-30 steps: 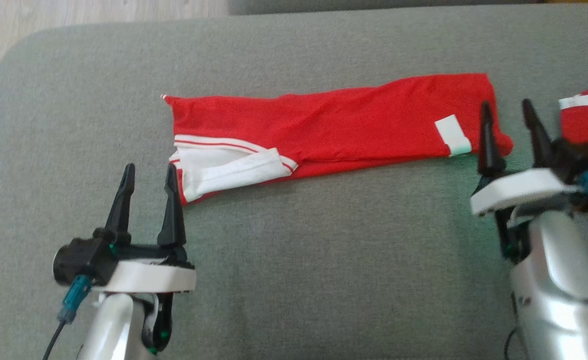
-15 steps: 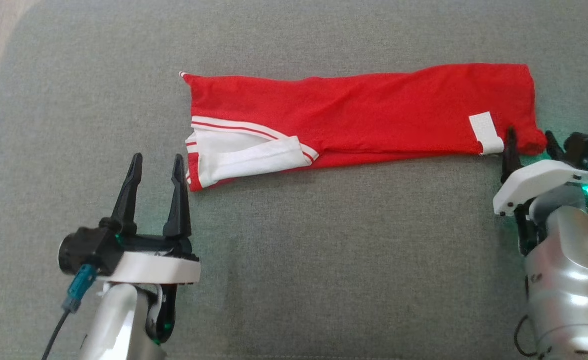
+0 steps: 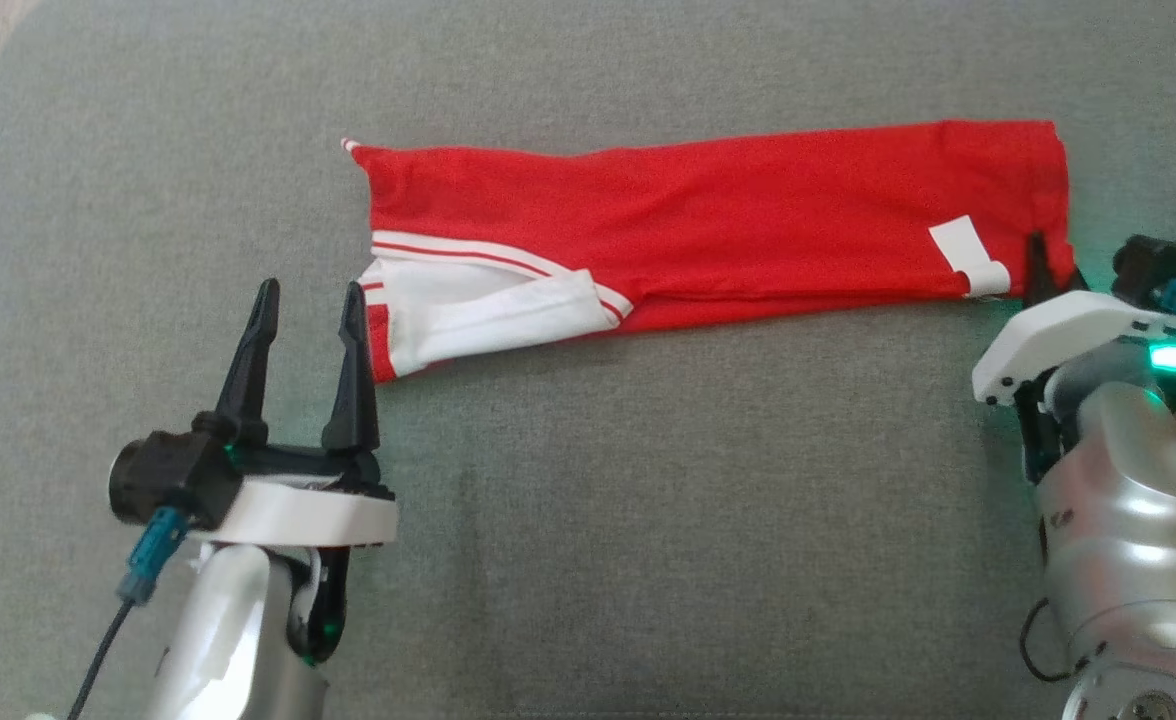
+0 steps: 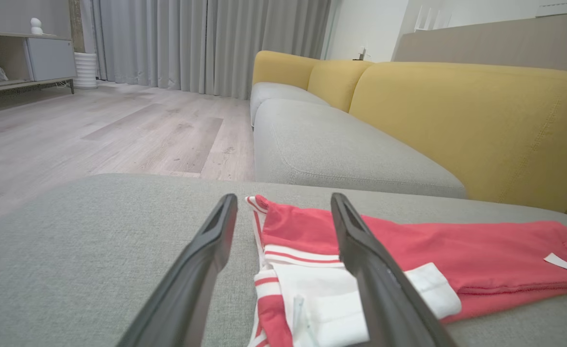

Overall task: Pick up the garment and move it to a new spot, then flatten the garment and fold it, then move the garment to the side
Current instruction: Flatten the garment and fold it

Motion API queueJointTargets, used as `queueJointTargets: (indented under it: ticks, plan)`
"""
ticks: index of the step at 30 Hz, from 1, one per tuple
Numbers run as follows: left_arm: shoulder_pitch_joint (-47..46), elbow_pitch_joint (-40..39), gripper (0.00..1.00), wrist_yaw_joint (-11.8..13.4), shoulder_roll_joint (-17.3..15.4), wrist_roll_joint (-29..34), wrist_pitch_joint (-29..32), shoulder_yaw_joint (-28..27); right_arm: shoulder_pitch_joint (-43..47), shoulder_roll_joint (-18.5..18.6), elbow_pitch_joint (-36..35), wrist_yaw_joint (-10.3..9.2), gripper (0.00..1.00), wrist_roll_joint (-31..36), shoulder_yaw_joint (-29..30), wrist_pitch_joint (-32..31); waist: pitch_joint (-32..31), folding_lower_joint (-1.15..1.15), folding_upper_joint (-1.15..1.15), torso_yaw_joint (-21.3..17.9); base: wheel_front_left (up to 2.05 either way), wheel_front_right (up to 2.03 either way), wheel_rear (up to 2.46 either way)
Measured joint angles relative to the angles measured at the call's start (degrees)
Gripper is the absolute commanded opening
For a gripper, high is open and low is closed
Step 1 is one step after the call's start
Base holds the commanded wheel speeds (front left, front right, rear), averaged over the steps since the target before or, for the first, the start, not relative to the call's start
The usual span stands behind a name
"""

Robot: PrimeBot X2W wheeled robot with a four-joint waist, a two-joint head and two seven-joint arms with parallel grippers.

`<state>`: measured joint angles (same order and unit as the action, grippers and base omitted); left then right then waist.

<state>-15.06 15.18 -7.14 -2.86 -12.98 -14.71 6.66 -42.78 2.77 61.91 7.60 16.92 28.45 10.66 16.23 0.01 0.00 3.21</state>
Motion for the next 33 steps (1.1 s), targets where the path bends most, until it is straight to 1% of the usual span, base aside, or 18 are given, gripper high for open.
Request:
queueJointTargets:
  ticks: [2,7,13,18,23,28,33]
  plan:
    - [0.1,0.2,1.00,0.0,0.0,-0.2,0.0,-0.8,0.3,0.0,-0.5,0.00,0.00,1.1,1.4,0.5,-0.9,0.00,0.00,-0.4,0.00,0.00,0.00]
    - [0.8,0.1,1.00,0.0,0.0,-0.6,0.0,-2.0,3.6,0.3,-5.7,0.00,0.00,4.5,4.3,1.5,-3.4,-0.01,0.00,-1.4,0.00,0.00,0.00]
    - [3.1,-0.2,1.00,0.0,0.0,-0.6,0.0,-3.0,6.0,1.8,-8.7,0.00,0.00,4.8,4.2,2.0,-5.8,-0.01,0.00,-2.7,0.00,0.00,0.00]
    - [4.4,-0.6,1.00,0.0,0.0,-0.6,0.0,-3.0,5.9,2.3,-11.3,0.00,0.00,3.6,2.2,2.1,-7.8,-0.01,0.00,-3.4,0.00,0.00,0.00]
    - [5.3,-0.6,1.00,0.0,0.1,-0.6,0.0,-3.0,5.9,1.4,-12.4,0.00,0.00,0.7,-2.7,1.9,-9.2,-0.01,0.00,-2.8,0.00,0.00,0.00]
    - [5.7,-0.7,1.00,0.0,0.1,-0.6,0.0,-2.9,5.7,1.0,-13.1,0.00,0.00,-4.4,-10.0,1.3,-10.7,-0.01,0.00,-1.5,0.00,0.00,0.00]
    - [6.2,-0.6,1.00,0.1,0.1,-0.6,0.0,-2.6,5.0,1.0,-12.8,0.00,0.00,-18.4,-24.1,1.3,-12.0,-0.01,0.00,0.8,0.00,0.00,0.00]
